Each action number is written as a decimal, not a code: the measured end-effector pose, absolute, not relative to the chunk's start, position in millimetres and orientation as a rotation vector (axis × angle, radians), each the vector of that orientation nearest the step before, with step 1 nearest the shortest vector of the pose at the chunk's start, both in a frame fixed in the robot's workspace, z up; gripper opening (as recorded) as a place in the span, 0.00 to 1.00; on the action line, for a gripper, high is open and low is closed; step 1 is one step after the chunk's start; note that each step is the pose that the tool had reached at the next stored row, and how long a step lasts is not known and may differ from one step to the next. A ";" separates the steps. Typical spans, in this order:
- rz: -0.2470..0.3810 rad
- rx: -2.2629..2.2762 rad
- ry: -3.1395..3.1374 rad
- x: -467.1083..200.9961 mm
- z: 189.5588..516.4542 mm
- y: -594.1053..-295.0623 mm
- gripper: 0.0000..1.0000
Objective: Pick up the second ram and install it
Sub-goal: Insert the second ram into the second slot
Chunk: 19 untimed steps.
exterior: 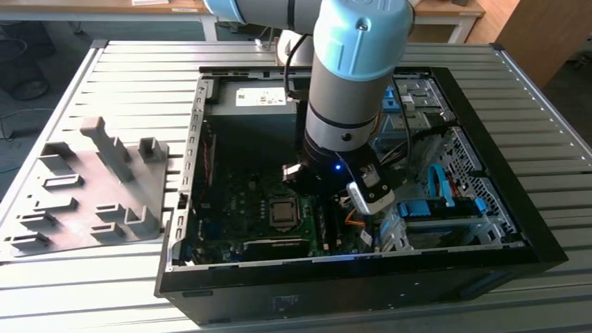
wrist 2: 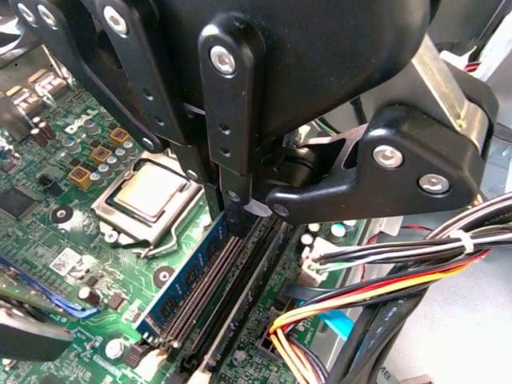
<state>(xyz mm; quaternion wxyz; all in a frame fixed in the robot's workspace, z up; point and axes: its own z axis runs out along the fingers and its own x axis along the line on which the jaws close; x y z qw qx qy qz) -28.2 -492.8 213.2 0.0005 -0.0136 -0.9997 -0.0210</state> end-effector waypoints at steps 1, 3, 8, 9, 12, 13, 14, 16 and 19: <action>-0.066 -0.037 -3.139 -27.8 213.0 -492.9 0.14; -0.065 -0.030 -3.139 -27.6 212.7 -492.9 0.14; -0.066 -0.018 -3.139 -27.0 211.3 -492.8 0.14; -0.066 -0.016 -3.139 -26.9 211.0 -492.7 0.14; -0.068 -0.011 -3.139 -26.8 210.1 -492.2 0.14; -0.070 -0.011 -3.139 -26.8 209.7 -492.1 0.14; -0.071 -0.011 -3.139 -26.8 209.4 -492.0 0.14; -0.071 -0.011 -3.139 -26.8 209.0 -491.9 0.14; -0.072 -0.011 -3.139 -26.8 207.5 -491.9 0.14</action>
